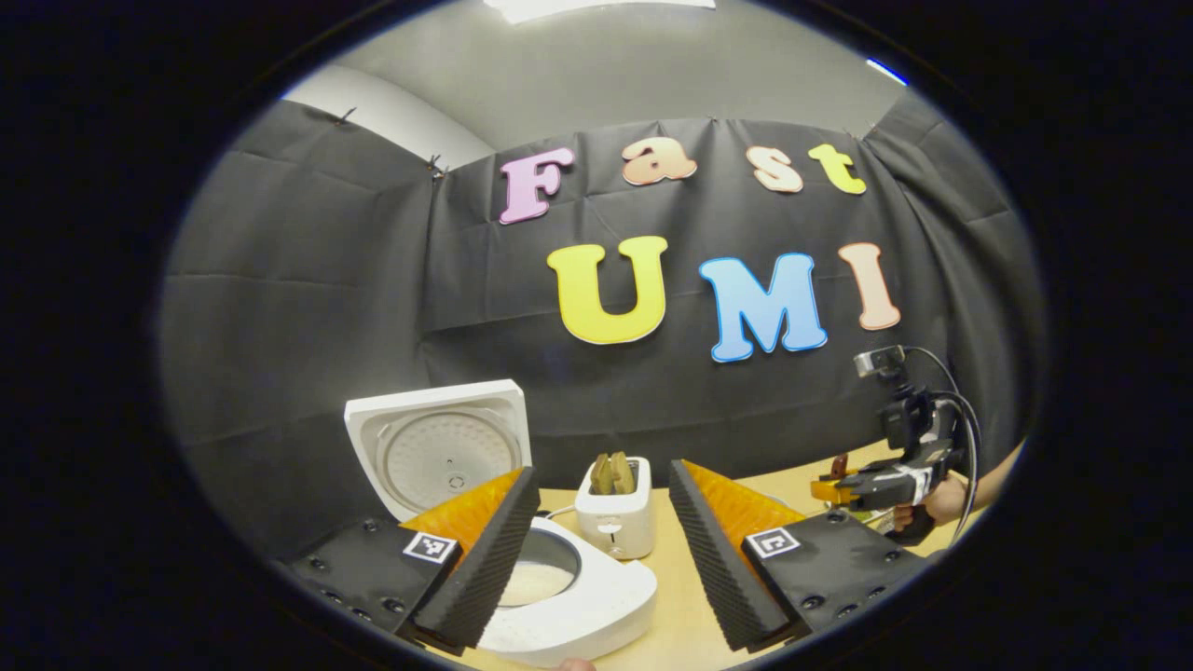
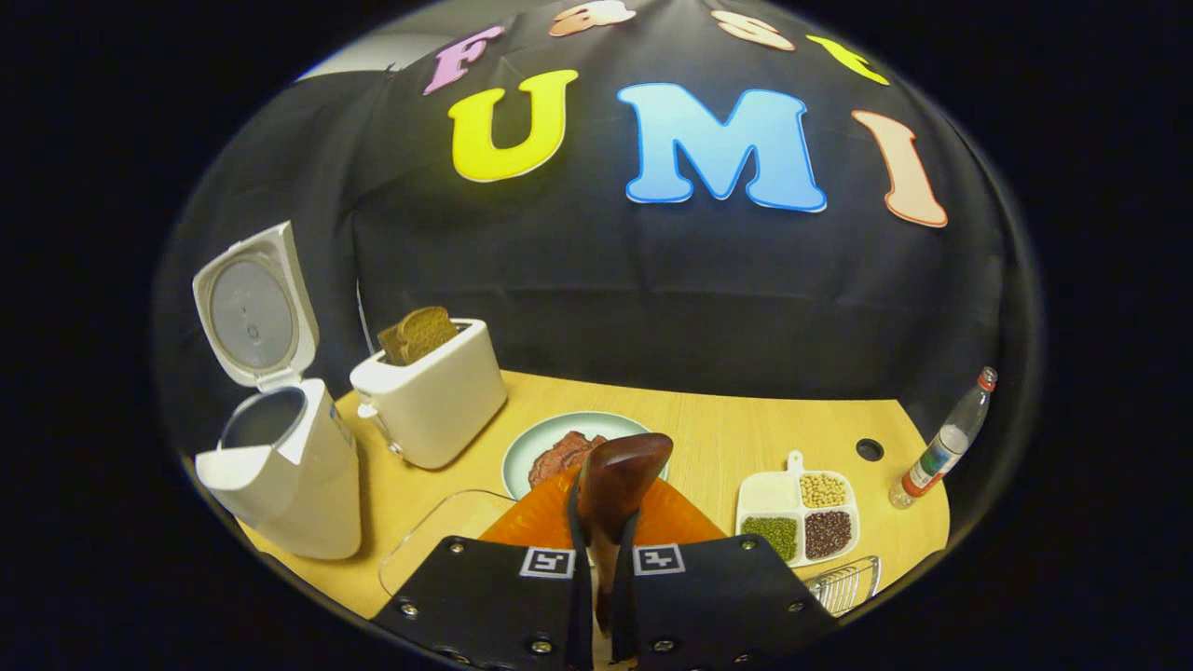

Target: Close the left gripper, press the button to open the rice cooker; take a wooden spoon from the chopstick holder with the right hand, scoop a spoonful of rice and pour it into the rice cooker, then put the wooden spoon back into the chopstick holder.

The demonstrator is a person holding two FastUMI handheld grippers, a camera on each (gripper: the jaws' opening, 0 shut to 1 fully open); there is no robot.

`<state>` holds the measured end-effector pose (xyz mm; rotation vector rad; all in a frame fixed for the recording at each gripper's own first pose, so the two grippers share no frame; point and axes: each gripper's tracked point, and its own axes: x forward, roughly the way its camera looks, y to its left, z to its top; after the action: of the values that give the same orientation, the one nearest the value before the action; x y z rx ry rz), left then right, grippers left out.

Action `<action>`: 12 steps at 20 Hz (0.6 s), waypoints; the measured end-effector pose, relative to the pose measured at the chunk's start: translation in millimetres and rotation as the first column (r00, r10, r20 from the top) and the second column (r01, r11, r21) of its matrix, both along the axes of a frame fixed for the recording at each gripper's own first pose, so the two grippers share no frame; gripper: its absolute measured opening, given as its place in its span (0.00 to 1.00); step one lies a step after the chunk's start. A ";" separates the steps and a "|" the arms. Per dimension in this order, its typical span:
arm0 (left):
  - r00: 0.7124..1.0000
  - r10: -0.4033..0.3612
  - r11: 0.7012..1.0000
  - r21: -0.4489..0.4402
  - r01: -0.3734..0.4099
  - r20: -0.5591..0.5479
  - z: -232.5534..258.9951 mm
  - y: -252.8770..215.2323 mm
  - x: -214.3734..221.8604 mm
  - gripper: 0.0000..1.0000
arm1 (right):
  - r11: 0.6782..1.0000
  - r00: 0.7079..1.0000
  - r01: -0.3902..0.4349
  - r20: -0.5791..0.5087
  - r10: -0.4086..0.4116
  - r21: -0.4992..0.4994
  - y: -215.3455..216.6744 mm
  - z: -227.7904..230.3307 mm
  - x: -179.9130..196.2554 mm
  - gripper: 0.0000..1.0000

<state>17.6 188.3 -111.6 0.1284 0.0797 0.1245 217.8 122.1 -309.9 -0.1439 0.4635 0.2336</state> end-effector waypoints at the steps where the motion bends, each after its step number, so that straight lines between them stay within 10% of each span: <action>1: 1.000 0.002 1.000 0.000 -0.002 0.002 1.0 2.6 0.9 1.00 | 1.000 1.000 -0.014 -0.010 0.014 -0.024 4.3 -10.0 -2.2 0.08; 7: 0.999 0.036 0.999 -0.032 -0.036 -0.004 -0.5 26.0 0.2 1.00 | 0.981 0.992 0.037 -0.124 -0.013 0.191 36.5 -36.3 -18.9 0.09; 12: 0.997 0.064 0.995 -0.071 -0.066 -0.038 -12.6 38.4 -6.4 0.98 | 0.849 0.962 0.195 -0.262 -0.070 0.490 47.6 -43.1 -13.6 0.08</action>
<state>11.3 226.7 -124.2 0.0562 0.1235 0.1844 204.1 169.7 -353.0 0.4472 0.6304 0.2307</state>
